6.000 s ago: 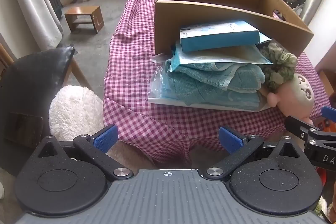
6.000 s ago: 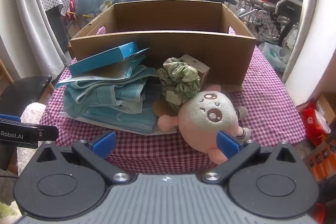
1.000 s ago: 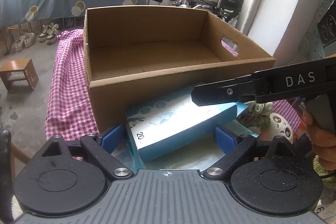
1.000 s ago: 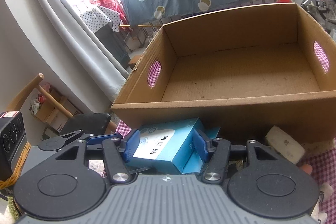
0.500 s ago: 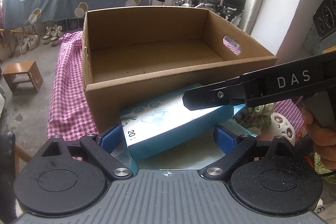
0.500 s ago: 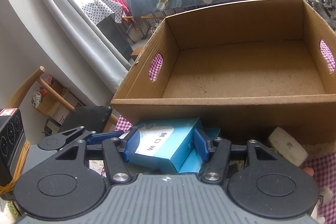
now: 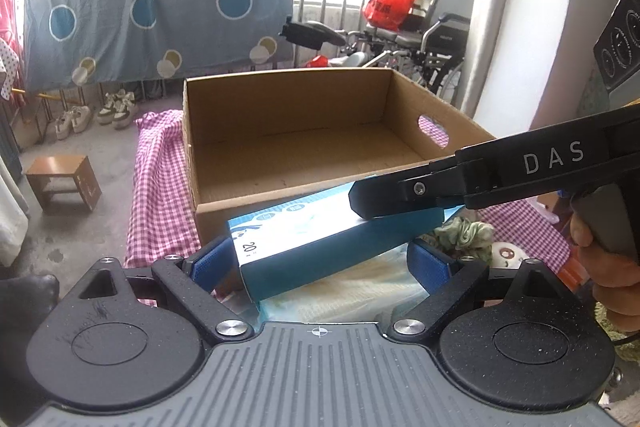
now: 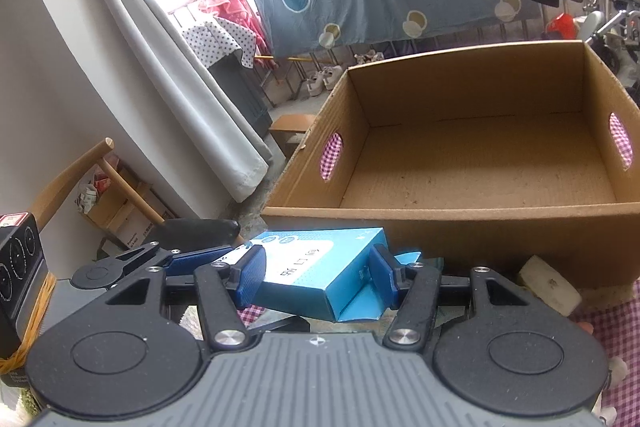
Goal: Organize soft objects
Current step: 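Lower the blue package into the cardboard box and open both grippers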
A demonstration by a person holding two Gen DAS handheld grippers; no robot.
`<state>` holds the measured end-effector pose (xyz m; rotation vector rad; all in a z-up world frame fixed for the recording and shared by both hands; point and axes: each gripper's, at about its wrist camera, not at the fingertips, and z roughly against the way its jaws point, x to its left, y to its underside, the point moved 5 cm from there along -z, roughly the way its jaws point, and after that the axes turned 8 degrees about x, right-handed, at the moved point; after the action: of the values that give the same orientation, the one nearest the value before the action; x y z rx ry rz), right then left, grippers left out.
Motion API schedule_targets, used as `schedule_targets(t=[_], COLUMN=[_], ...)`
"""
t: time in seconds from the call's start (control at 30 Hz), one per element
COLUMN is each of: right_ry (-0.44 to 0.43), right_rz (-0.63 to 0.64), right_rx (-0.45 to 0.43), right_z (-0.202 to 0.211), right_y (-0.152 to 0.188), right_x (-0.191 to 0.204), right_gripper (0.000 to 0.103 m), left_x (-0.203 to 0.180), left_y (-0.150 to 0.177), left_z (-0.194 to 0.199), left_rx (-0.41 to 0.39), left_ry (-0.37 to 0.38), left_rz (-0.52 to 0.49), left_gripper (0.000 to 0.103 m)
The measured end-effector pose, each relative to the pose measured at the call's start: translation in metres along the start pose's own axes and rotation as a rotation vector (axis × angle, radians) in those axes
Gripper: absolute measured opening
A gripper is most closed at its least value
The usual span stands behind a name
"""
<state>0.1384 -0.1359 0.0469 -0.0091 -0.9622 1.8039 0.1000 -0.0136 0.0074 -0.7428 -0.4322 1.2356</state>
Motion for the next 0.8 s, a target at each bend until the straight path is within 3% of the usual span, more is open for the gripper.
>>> schedule_targets(t=[0.27,0.53,0.8], right_ry=[-0.005,0.007,-0.005], right_rz=[0.064,0.142,0.137], right_rx=[-0.069,-0.128,-0.109], right_z=[0.024,0.035,0.015], right_y=[-0.013,-0.048,-0.095], right_x=[0.019,0.030,0.008], right_gripper=[0.060,0.060,0.060], left_x=[-0.003,-0.003,0.011], left_y=[-0.019,-0.052,-0.087], left_z=[0.016,0.013,-0.020], left_rx=[-0.090,-0.156,-0.140], left_ry=[-0.028,-0.060,-0.068], left_rz=[-0.020,-0.053,-0.075], left_gripper=[0.094,0.094,0.094])
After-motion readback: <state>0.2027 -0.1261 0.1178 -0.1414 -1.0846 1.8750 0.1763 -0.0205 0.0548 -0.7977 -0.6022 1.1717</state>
